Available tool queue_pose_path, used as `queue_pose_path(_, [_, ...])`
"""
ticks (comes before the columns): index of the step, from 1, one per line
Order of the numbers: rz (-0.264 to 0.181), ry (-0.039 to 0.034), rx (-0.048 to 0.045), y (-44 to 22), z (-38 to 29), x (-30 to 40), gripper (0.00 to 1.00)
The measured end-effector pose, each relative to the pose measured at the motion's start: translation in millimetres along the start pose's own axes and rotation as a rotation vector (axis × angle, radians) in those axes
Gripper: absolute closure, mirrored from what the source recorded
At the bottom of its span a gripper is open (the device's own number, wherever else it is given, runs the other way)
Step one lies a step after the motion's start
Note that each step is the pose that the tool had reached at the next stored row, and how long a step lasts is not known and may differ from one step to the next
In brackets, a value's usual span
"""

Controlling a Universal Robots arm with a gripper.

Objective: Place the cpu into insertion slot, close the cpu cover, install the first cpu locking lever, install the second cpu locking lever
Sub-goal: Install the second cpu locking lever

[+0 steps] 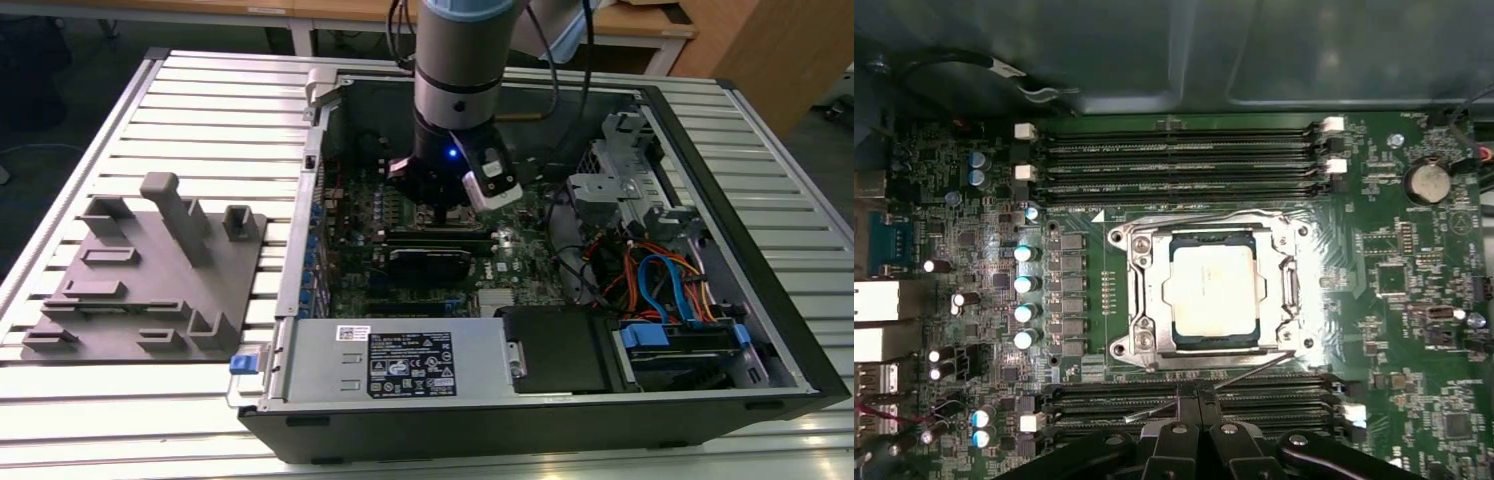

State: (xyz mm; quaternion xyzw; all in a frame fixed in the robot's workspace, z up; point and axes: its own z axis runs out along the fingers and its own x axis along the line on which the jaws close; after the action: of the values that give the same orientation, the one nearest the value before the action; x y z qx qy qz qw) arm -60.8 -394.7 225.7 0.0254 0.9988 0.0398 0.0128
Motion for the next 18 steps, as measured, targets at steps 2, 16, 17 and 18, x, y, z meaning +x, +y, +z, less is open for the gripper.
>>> queue_pose_path(2, [0.000,0.0009,-0.0005,-0.4,1.6,3.5,0.90])
queue_pose_path(16, [0.000,0.0067,-0.0199,-1.0,3.7,9.4,0.90])
queue_pose_path(17, [0.000,0.0096,-0.0296,-1.3,3.7,9.4,0.90])
queue_pose_path(18, [0.001,0.0132,-0.0394,-1.6,3.7,9.4,0.90])
